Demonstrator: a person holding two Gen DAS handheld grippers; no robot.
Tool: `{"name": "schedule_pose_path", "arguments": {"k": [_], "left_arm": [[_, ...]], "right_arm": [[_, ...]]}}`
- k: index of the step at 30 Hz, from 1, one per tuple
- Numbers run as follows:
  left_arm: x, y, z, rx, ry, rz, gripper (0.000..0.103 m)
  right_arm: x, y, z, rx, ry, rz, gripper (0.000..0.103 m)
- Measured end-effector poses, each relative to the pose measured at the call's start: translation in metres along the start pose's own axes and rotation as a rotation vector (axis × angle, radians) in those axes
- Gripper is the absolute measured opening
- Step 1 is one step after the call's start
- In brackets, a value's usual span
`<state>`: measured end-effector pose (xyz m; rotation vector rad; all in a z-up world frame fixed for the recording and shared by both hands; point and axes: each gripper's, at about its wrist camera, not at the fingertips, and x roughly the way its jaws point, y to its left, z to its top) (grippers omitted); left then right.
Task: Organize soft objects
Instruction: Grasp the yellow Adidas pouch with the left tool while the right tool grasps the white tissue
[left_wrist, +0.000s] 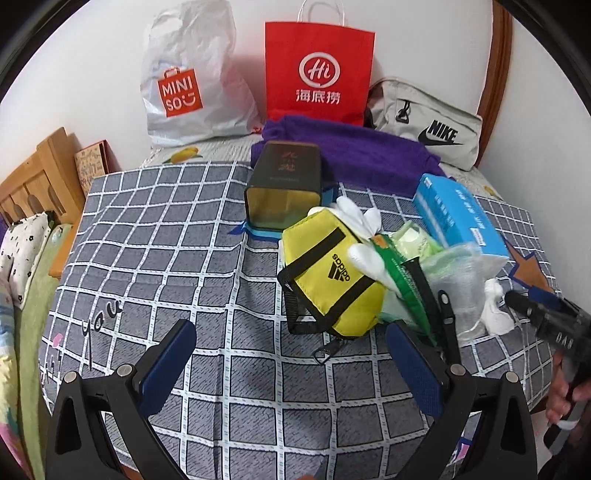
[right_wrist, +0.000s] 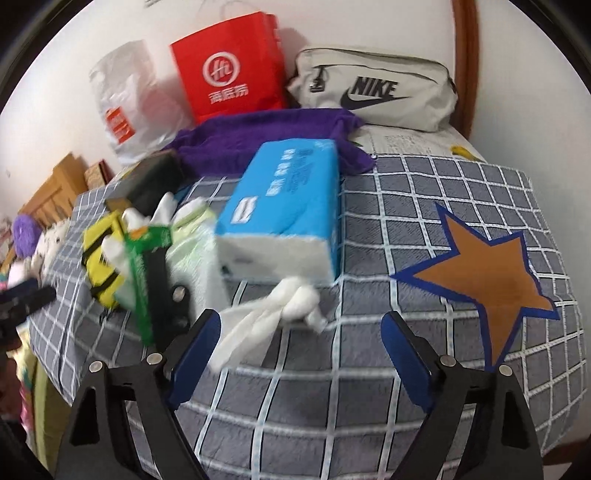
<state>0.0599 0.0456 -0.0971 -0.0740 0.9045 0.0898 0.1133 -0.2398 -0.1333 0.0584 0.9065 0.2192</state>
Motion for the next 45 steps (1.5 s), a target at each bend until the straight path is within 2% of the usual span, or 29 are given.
{"name": "schedule_pose_path", "arguments": {"k": [4, 7, 11, 15, 16, 18, 21, 25, 29, 32, 35, 40, 43, 45], "left_arm": [[0.016, 0.001, 0.003, 0.004, 0.032, 0.012, 0.103], [0.026, 0.006, 0.005, -0.004, 0.053, 0.020, 0.103], [0.036, 0.012, 0.008, -0.027, 0.069, -0.017, 0.103], [0.043, 0.011, 0.008, -0.016, 0.076, -0.034, 0.103], [0.044, 0.011, 0.008, -0.014, 0.076, -0.040, 0.103], [0.047, 0.011, 0.008, -0.015, 0.077, -0.052, 0.103], [0.051, 0.012, 0.010, -0.021, 0.077, -0.073, 0.103], [0.061, 0.015, 0.015, -0.039, 0.073, -0.089, 0.103], [0.071, 0.020, 0.019, -0.066, 0.040, -0.172, 0.102], [0.075, 0.020, 0.022, -0.075, 0.017, -0.208, 0.091], [0.080, 0.017, 0.024, -0.062, 0.013, -0.238, 0.075], [0.079, 0.014, 0.024, -0.056, 0.014, -0.318, 0.043], [0.070, 0.015, 0.026, -0.037, -0.006, -0.328, 0.032], [0.062, 0.017, 0.027, -0.026, -0.019, -0.343, 0.029]], "right_arm": [[0.025, -0.003, 0.010, 0.000, 0.035, -0.022, 0.089], [0.042, -0.004, 0.011, 0.012, 0.070, -0.003, 0.088], [0.054, 0.002, 0.006, -0.021, 0.087, -0.031, 0.087], [0.049, 0.012, -0.006, -0.144, 0.077, -0.099, 0.072], [0.047, 0.010, -0.007, -0.149, 0.077, -0.096, 0.069], [0.042, 0.005, -0.009, -0.143, 0.082, -0.096, 0.056], [0.039, -0.002, -0.007, -0.120, 0.084, -0.097, 0.042], [0.041, -0.001, -0.006, -0.116, 0.065, -0.105, 0.037], [0.043, -0.001, -0.003, -0.116, 0.059, -0.103, 0.031], [0.041, -0.004, -0.001, -0.106, 0.064, -0.092, 0.028], [0.041, -0.006, 0.000, -0.099, 0.070, -0.081, 0.028], [0.042, -0.005, 0.001, -0.099, 0.080, -0.087, 0.028], [0.039, -0.005, 0.003, -0.099, 0.079, -0.081, 0.028], [0.034, -0.005, 0.005, -0.097, 0.065, -0.068, 0.028]]}}
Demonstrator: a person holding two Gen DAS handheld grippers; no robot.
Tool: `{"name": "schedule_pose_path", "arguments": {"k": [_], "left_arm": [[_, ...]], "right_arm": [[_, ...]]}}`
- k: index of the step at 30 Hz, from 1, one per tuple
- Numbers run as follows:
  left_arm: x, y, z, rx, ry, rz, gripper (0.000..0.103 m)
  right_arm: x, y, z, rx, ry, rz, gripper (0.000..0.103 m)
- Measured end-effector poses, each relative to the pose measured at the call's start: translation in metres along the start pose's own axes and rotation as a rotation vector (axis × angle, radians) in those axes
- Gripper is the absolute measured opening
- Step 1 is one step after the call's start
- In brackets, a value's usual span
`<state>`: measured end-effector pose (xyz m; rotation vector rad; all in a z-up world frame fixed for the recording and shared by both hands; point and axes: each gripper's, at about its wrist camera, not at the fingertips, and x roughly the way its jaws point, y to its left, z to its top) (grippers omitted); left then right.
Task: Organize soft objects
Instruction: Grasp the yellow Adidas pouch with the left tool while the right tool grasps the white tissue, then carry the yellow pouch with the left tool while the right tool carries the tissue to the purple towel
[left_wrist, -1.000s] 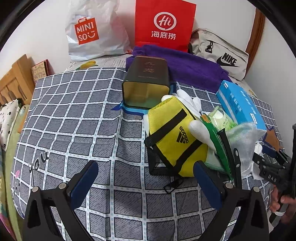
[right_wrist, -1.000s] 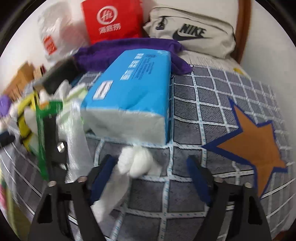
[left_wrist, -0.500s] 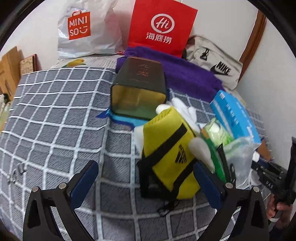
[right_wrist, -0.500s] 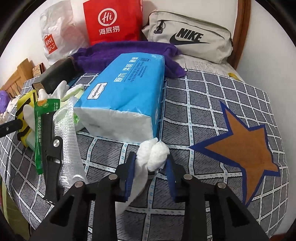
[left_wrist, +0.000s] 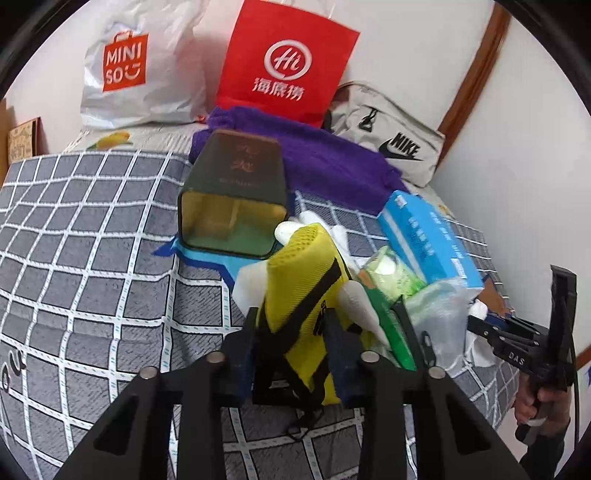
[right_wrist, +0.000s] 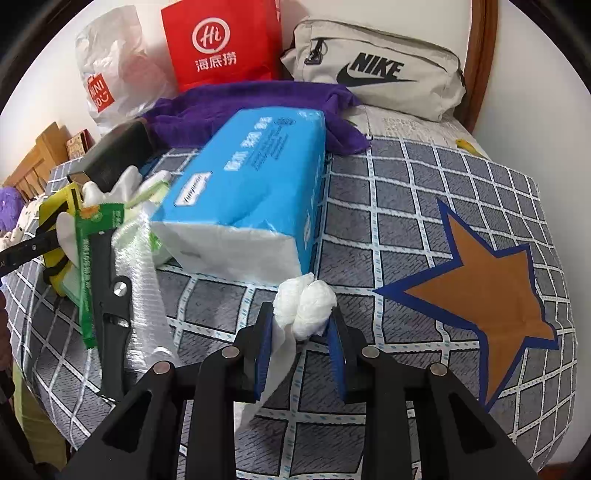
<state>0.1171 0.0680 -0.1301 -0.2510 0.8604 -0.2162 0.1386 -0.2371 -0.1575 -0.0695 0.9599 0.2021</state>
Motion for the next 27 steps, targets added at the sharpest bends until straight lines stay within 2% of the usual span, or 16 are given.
{"name": "schedule_pose_path", "arguments": {"k": [11, 13, 16, 19, 22, 27], "left_arm": [[-0.045, 0.000, 0.007, 0.023, -0.066, 0.002, 0.018], [-0.053, 0.000, 0.008, 0.019, -0.075, -0.005, 0.011], [-0.062, 0.002, 0.009, 0.027, -0.085, 0.017, 0.011], [-0.059, 0.004, 0.009, 0.033, -0.074, 0.045, 0.011], [-0.048, 0.009, 0.007, 0.017, -0.050, 0.041, 0.011], [-0.028, 0.010, 0.006, -0.007, -0.017, -0.006, 0.011]], "right_arm": [[-0.029, -0.001, 0.005, 0.000, -0.046, 0.004, 0.027], [-0.033, -0.001, 0.006, -0.001, -0.052, 0.007, 0.027], [-0.039, 0.000, 0.006, -0.006, -0.061, 0.013, 0.027], [-0.041, 0.002, 0.007, -0.008, -0.064, 0.027, 0.027], [-0.038, 0.004, 0.007, -0.011, -0.056, 0.037, 0.027], [-0.033, 0.008, 0.004, -0.021, -0.033, 0.045, 0.027]]}}
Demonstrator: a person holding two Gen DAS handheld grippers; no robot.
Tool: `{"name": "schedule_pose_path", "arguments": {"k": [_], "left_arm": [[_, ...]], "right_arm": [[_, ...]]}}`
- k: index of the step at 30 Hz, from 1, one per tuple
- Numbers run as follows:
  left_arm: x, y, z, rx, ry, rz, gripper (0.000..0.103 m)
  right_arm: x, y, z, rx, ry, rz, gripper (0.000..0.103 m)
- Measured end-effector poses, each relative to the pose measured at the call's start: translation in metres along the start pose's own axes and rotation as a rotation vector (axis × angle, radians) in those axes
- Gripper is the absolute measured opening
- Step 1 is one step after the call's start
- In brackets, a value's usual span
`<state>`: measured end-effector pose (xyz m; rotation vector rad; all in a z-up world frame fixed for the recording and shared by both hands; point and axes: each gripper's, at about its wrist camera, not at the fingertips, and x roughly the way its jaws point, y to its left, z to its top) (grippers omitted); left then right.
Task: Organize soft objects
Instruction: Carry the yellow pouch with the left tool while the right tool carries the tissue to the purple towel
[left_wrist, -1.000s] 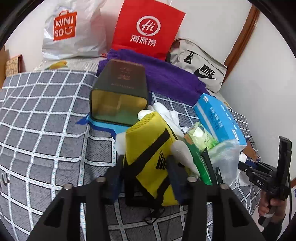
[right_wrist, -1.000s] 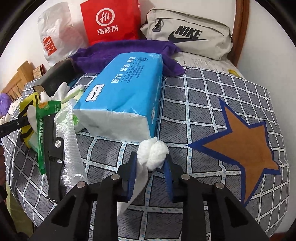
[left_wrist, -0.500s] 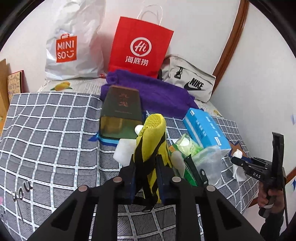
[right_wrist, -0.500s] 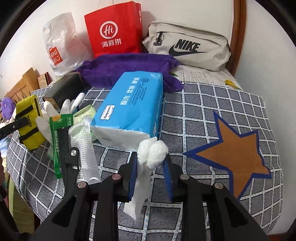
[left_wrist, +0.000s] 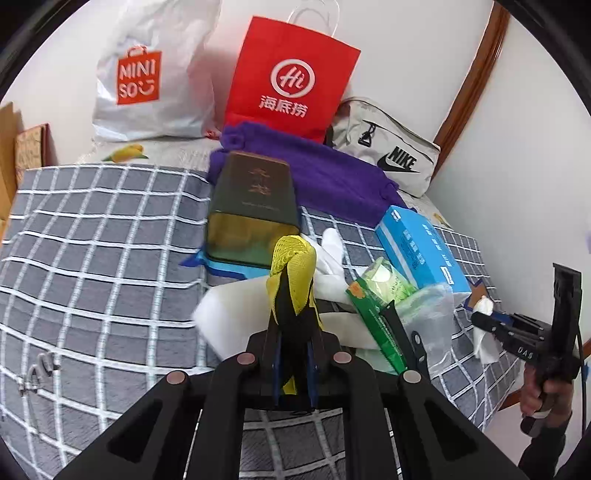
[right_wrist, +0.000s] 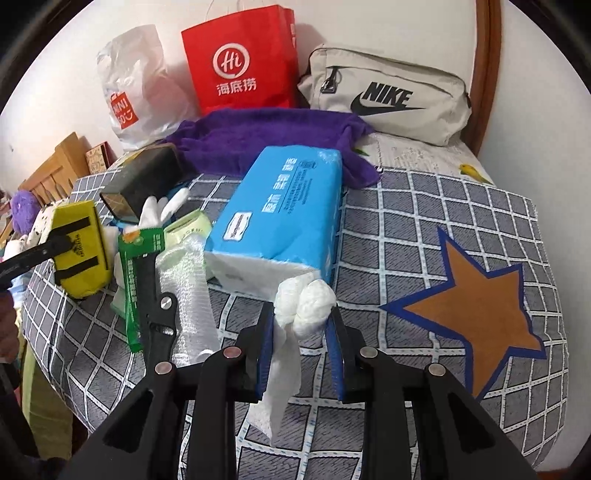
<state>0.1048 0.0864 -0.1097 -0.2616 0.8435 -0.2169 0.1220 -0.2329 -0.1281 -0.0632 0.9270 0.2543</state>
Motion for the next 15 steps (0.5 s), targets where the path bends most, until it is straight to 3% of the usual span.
{"name": "schedule_pose_path", "arguments": {"k": [9, 15], "left_arm": [[0.031, -0.012, 0.002, 0.034, 0.033, 0.033, 0.014], [0.016, -0.015, 0.012, 0.042, 0.011, 0.011, 0.009]], "right_arm": [[0.002, 0.003, 0.004, -0.011, 0.010, 0.011, 0.027], [-0.017, -0.006, 0.015, -0.002, -0.032, 0.007, 0.026]]}}
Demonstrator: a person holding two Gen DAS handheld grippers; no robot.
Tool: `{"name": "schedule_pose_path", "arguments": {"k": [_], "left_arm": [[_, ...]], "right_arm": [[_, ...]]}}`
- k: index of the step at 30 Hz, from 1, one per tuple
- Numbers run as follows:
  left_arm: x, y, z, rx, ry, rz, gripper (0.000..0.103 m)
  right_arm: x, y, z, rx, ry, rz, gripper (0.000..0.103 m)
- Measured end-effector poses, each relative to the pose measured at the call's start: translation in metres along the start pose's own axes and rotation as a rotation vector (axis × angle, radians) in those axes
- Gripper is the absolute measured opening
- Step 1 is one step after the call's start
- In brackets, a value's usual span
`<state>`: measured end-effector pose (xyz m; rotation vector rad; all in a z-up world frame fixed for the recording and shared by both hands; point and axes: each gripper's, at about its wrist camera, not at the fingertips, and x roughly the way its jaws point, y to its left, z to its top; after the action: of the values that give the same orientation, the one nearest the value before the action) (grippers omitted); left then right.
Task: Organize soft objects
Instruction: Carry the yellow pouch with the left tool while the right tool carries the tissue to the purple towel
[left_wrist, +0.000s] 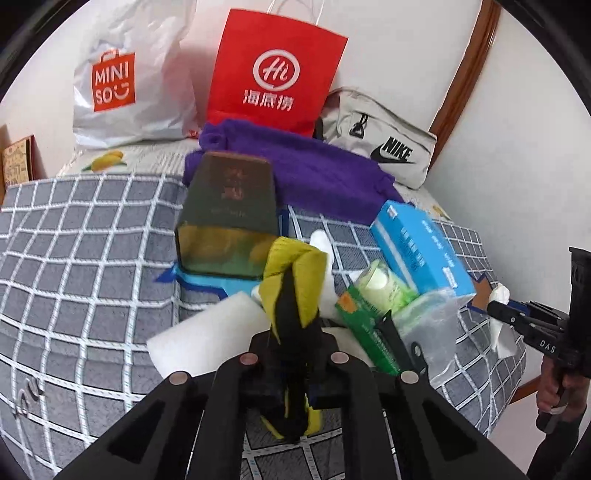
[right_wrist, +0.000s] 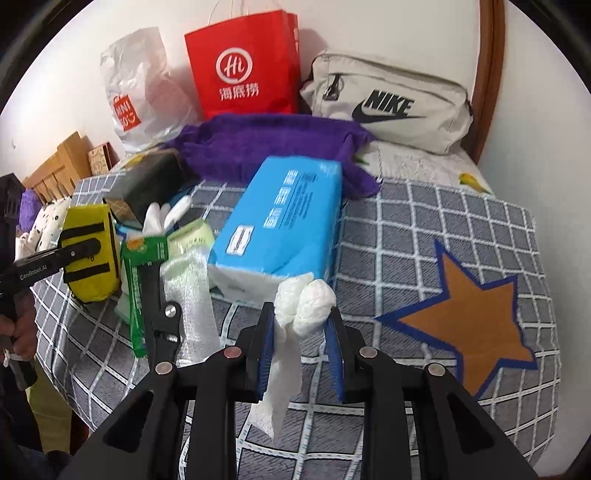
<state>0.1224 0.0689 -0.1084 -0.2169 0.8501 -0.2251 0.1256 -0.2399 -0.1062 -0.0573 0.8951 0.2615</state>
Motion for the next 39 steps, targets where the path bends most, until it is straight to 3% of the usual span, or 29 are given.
{"name": "schedule_pose_path", "arguments": {"k": [8, 17, 39], "left_arm": [[-0.020, -0.008, 0.024, 0.024, -0.042, 0.011, 0.009], [-0.022, -0.005, 0.064, 0.034, -0.068, 0.050, 0.009], [0.046, 0.009, 0.181, 0.070, -0.019, 0.205, 0.009]], "right_arm": [[-0.010, -0.001, 0.029, -0.007, -0.050, 0.016, 0.026], [0.005, 0.008, 0.074, -0.028, -0.058, 0.028, 0.026], [0.083, 0.006, 0.189, -0.024, -0.062, 0.041, 0.026]]}}
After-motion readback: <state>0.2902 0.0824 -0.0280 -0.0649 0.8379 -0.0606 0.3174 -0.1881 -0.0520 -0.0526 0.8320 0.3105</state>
